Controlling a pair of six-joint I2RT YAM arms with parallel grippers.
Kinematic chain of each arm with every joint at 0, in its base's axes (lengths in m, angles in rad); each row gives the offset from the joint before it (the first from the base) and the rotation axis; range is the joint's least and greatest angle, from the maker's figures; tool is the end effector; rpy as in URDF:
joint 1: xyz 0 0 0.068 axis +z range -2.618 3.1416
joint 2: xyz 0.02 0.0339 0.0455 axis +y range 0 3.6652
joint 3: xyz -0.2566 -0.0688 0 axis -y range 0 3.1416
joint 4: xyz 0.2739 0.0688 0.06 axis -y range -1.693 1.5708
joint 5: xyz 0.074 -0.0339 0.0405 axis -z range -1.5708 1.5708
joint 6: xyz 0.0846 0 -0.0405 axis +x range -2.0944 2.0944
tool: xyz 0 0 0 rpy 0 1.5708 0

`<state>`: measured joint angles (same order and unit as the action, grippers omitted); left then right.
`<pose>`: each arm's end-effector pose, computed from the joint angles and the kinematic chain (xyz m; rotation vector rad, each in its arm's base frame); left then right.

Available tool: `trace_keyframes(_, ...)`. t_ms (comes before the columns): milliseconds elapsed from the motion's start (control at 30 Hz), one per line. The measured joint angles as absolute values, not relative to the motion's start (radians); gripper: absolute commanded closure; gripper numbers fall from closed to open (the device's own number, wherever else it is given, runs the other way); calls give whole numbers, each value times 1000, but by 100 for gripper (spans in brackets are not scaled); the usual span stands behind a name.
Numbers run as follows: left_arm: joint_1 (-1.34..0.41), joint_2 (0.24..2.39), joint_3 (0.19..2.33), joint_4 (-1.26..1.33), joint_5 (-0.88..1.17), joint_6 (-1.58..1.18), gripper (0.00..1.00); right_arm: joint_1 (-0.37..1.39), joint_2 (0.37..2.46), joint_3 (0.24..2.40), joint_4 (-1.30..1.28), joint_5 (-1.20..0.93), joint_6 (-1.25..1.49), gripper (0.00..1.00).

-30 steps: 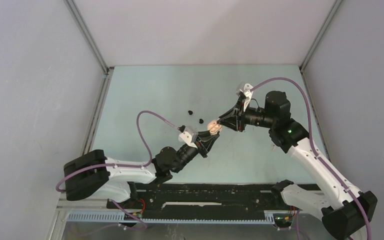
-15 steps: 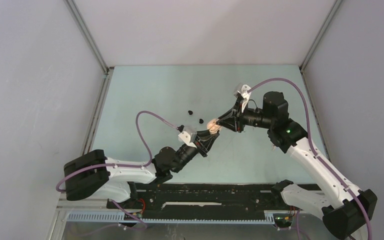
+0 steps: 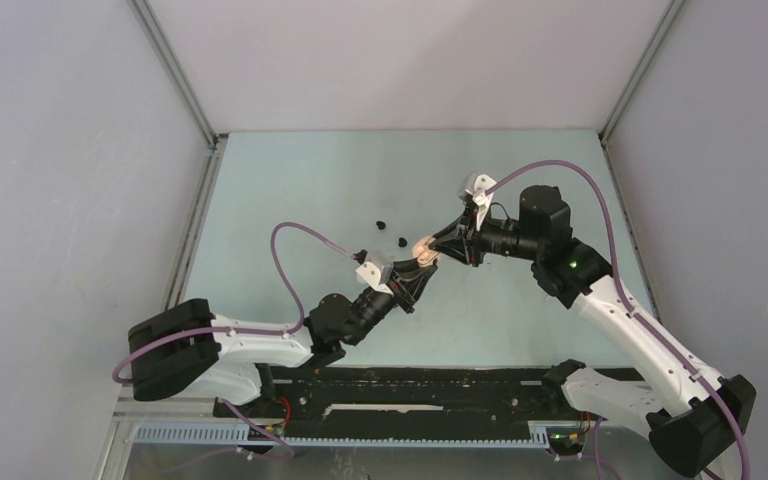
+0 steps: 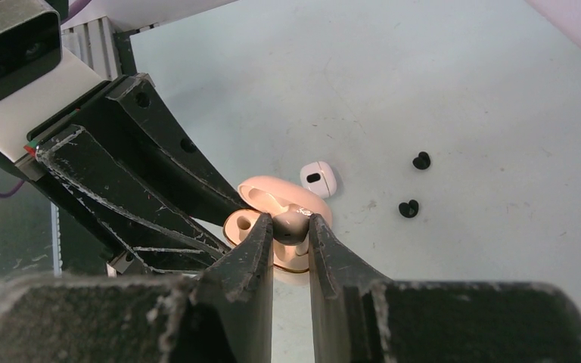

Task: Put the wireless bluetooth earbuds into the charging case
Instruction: Place the earbud in the charging case.

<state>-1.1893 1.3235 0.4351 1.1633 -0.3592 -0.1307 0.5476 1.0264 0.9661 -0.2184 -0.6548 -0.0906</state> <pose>0.1482 -0.2896 0.2292 0.3963 1.3092 -0.8866 0.2291 0.2001 0.3376 -1.0195 1.5913 0.9183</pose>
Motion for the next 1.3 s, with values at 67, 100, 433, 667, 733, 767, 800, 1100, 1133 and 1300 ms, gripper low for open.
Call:
trace_keyframes(67, -1189, 1327, 435, 1166, -363, -131, 100, 550, 1026, 966, -219, -648, -97, 100)
trace_keyframes(100, -1189, 1330, 435, 1170, -364, -131, 100, 550, 1026, 966, -220, -646, -100, 100)
trace_keyframes(433, -1192, 1345, 435, 1193, -383, -131, 100, 553, 1029, 967, -222, -633, -100, 92)
trace_keyframes(667, -1193, 1354, 435, 1207, -390, -131, 100, 553, 1034, 970, -222, -631, -93, 79)
trace_keyframes(733, -1193, 1354, 435, 1210, -391, -131, 100, 553, 1034, 971, -221, -631, -90, 76)
trace_keyframes(767, -1193, 1354, 435, 1210, -390, -131, 100, 553, 1034, 971, -221, -631, -88, 75)
trace_keyframes(800, -1193, 1354, 435, 1211, -390, -131, 100, 553, 1034, 971, -221, -632, -86, 73)
trace_keyframes(1100, -1193, 1354, 434, 1238, -399, -131, 100, 553, 1050, 972, -223, -635, -77, 64)
trace_keyframes(1133, -1193, 1355, 434, 1239, -399, -131, 100, 553, 1050, 972, -223, -635, -76, 63)
trace_keyframes(1300, -1193, 1356, 434, 1240, -400, -131, 100, 552, 1051, 972, -223, -650, -64, 44)
